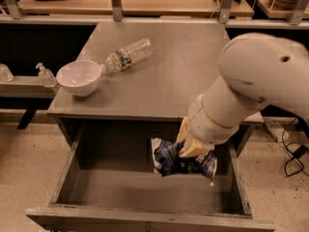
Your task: Pick blue chip bag from top drawer and place on counter
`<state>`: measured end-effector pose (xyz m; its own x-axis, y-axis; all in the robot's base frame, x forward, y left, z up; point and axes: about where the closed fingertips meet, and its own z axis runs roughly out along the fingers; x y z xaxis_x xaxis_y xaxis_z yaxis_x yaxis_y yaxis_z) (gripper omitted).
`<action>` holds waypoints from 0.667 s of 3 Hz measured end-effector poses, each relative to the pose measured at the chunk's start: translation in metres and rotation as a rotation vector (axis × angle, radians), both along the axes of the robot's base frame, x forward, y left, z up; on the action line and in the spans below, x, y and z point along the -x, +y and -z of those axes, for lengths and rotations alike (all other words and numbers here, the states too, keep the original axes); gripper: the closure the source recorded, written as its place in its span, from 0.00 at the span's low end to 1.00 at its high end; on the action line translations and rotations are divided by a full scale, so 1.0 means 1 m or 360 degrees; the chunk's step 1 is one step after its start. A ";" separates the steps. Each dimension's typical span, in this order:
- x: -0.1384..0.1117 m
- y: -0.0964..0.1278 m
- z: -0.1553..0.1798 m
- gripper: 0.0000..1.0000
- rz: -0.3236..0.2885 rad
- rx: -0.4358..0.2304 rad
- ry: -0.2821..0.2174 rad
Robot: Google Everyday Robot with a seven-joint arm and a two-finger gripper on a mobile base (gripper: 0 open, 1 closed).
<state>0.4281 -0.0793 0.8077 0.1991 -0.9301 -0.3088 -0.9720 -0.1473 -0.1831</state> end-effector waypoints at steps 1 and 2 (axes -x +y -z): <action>-0.002 -0.012 -0.061 1.00 -0.0054 -0.0046 -0.0134; -0.014 -0.016 -0.118 1.00 -0.0096 -0.0039 -0.0261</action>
Offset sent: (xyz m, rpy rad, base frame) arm 0.0351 -0.0207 0.1880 0.0131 -0.2586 0.0866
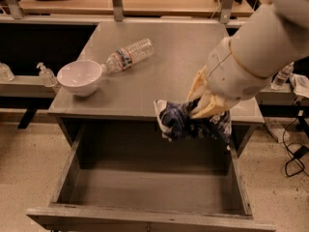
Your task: Pick blue chip bag from top drawer and place on counter
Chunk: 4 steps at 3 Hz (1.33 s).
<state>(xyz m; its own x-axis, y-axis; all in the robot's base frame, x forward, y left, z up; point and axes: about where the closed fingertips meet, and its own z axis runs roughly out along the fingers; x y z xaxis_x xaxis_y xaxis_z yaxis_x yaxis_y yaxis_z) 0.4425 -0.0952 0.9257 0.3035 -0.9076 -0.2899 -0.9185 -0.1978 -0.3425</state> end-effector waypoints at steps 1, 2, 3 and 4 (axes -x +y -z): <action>-0.050 0.007 -0.039 1.00 -0.0031 0.0070 -0.0058; -0.102 0.031 -0.049 1.00 -0.0056 0.0069 -0.0144; -0.146 0.047 -0.029 0.74 -0.0117 0.0017 -0.0237; -0.157 0.034 0.000 0.52 -0.0113 -0.0029 -0.0230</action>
Offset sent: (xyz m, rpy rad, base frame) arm 0.1690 0.0607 0.0625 -0.0342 -0.1653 0.0503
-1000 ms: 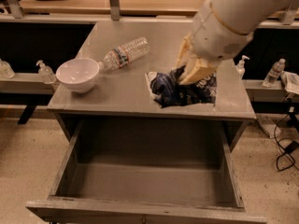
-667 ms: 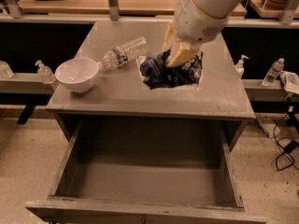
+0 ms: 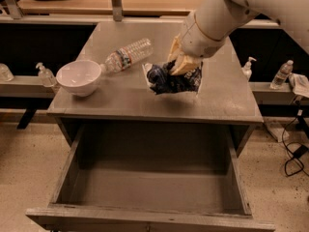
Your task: Pick blue chip bag from top drawer and place on counter
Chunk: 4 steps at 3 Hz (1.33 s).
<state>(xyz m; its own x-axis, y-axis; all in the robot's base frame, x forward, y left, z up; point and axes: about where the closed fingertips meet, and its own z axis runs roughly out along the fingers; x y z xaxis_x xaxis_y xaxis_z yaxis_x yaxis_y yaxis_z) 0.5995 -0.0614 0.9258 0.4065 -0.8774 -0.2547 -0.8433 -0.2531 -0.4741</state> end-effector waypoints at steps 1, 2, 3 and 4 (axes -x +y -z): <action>0.000 -0.008 0.043 0.28 -0.0004 0.0025 0.0094; 0.001 -0.012 0.061 0.05 0.0025 0.0042 0.0163; 0.013 -0.028 0.033 0.00 0.0044 -0.0096 0.0129; 0.031 -0.052 0.002 0.00 0.0053 -0.0238 0.0100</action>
Offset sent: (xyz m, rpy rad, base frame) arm -0.0032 -0.0180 -0.0766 -0.0348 0.1551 -0.0604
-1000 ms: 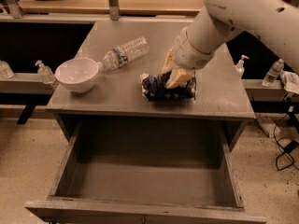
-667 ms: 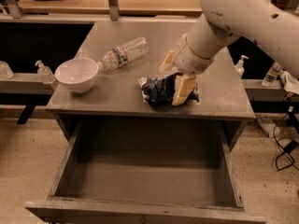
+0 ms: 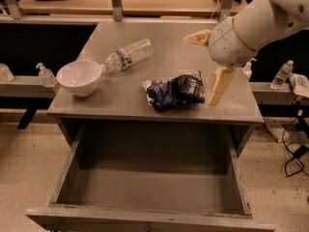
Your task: Pick blue chip bag from top drawer and place on counter
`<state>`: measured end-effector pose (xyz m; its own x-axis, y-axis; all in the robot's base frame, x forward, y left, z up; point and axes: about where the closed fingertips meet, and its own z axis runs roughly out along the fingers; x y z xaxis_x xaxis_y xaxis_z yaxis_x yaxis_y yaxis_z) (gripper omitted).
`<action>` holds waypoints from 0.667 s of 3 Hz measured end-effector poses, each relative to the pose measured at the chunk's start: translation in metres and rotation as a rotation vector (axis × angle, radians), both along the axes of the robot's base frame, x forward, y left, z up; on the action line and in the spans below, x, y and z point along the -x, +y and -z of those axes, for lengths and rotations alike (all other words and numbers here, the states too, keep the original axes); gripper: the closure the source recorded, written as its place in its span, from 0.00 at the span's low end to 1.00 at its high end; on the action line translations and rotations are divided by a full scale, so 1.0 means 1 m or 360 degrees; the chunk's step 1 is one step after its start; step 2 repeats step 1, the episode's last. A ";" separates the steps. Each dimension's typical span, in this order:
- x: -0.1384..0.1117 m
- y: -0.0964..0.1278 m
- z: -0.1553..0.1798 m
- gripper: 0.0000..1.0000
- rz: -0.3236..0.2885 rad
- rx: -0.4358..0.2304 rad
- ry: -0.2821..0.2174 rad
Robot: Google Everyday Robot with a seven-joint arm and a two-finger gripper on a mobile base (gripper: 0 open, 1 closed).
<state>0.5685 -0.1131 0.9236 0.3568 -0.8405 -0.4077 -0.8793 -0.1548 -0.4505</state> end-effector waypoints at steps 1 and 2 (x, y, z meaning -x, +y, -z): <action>0.000 0.000 0.000 0.00 0.0000 0.0000 0.0000; 0.000 0.000 0.000 0.00 0.0000 0.0000 0.0000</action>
Offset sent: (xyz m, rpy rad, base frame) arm 0.0000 0.0000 0.0000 0.0000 0.0000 0.0000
